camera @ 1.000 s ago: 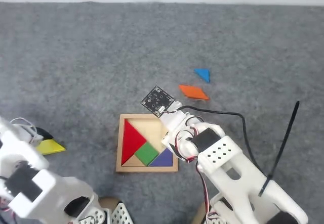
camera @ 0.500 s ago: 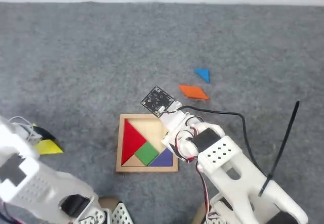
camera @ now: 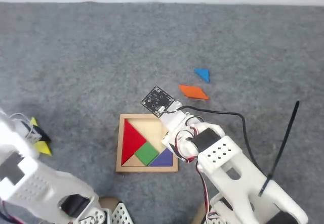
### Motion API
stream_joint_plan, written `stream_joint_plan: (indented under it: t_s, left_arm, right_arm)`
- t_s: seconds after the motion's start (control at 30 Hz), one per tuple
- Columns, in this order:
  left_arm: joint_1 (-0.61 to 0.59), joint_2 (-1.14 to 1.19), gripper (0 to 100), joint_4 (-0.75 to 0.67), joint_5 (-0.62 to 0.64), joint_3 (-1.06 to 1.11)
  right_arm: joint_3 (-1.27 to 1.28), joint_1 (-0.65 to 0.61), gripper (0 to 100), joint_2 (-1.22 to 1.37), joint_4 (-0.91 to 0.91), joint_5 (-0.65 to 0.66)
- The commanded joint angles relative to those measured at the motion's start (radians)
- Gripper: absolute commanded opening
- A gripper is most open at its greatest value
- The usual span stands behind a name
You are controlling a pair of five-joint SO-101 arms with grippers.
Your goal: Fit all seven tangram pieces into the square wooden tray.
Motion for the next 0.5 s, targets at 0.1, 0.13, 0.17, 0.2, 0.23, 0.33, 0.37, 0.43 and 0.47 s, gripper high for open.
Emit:
stream_joint_plan:
  t_s: [0.1,0.13,0.17,0.2,0.23,0.33,0.37,0.43,0.47]
  left_arm:
    - [-0.011,-0.123,14,0.064,-0.1,0.002]
    - [-0.011,-0.163,14,0.075,-0.15,0.002]
    - [-0.011,-0.204,16,0.086,-0.213,0.001]
    - [-0.011,-0.235,18,0.098,-0.284,-0.008]
    - [-0.011,-0.264,21,0.106,-0.354,-0.019]
    - [-0.011,-0.282,27,0.106,-0.477,-0.068]
    - [-0.011,-0.27,27,0.104,-0.479,-0.094]
    - [-0.011,-0.226,27,0.118,-0.482,-0.143]
    - [-0.011,-0.198,27,0.129,-0.488,-0.17]
  right_arm:
    - [-0.011,0.008,0.9,-0.004,-0.012,0.011]
    - [-0.011,0.008,0.9,-0.004,-0.012,0.011]
    - [-0.011,0.008,0.9,-0.004,-0.012,0.011]
    - [-0.011,0.008,0.9,-0.004,-0.012,0.011]
    - [-0.011,0.008,0.9,-0.004,-0.012,0.011]
    - [-0.011,0.008,0.9,-0.005,-0.012,0.011]
    - [-0.011,0.008,0.9,-0.005,-0.012,0.011]
    - [-0.011,0.008,0.9,-0.005,-0.012,0.011]
    - [-0.011,0.008,0.9,-0.005,-0.012,0.011]
